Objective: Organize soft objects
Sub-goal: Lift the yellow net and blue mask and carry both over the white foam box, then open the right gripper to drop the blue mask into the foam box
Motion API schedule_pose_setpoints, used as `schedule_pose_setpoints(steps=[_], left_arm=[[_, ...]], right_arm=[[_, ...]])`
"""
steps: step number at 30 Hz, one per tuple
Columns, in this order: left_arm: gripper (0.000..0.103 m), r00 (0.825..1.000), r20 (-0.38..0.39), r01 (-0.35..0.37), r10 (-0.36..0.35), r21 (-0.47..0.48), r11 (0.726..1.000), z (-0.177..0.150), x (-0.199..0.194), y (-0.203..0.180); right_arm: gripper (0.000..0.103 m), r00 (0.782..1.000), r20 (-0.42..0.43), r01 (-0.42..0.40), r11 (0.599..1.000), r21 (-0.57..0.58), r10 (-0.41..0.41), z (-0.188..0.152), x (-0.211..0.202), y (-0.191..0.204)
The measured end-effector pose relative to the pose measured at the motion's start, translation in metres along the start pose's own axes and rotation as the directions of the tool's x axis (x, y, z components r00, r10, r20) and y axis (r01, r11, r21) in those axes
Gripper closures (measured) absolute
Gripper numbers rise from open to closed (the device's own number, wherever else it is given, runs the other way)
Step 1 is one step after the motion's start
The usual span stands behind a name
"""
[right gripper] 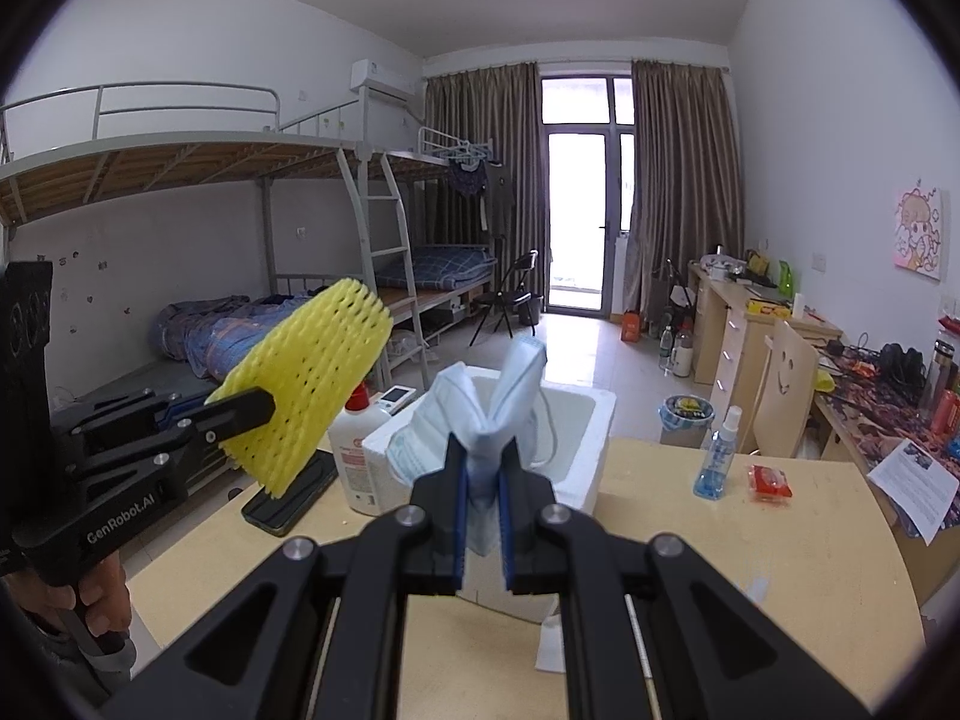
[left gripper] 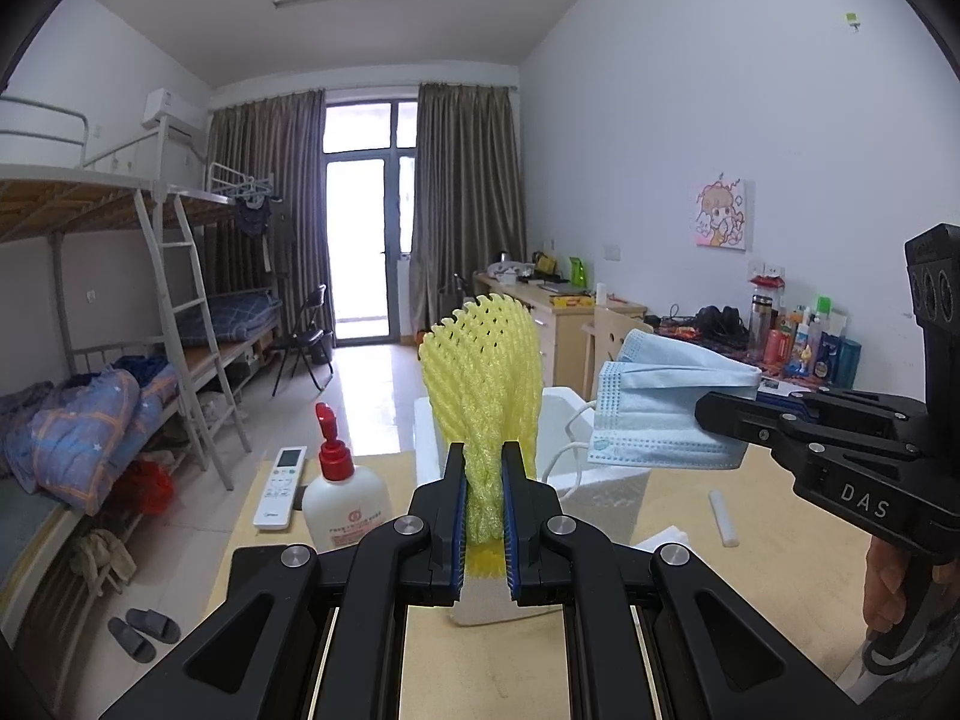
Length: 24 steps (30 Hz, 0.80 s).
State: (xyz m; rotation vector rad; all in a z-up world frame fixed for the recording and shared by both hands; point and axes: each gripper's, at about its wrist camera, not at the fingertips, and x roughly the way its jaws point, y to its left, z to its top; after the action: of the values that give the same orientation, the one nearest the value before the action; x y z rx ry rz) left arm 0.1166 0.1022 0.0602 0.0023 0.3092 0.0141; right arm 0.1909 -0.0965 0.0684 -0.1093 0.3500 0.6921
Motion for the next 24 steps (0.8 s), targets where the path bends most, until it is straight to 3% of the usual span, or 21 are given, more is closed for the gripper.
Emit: schedule_pose_setpoints(steps=[24], left_arm=[[0.093,0.999,-0.032,-0.026,0.025,-0.018,1.0,0.002,0.04,0.032]], right_arm=[[0.092,0.997,-0.07,-0.012,1.0,0.023,0.014,0.012,0.074,-0.008]])
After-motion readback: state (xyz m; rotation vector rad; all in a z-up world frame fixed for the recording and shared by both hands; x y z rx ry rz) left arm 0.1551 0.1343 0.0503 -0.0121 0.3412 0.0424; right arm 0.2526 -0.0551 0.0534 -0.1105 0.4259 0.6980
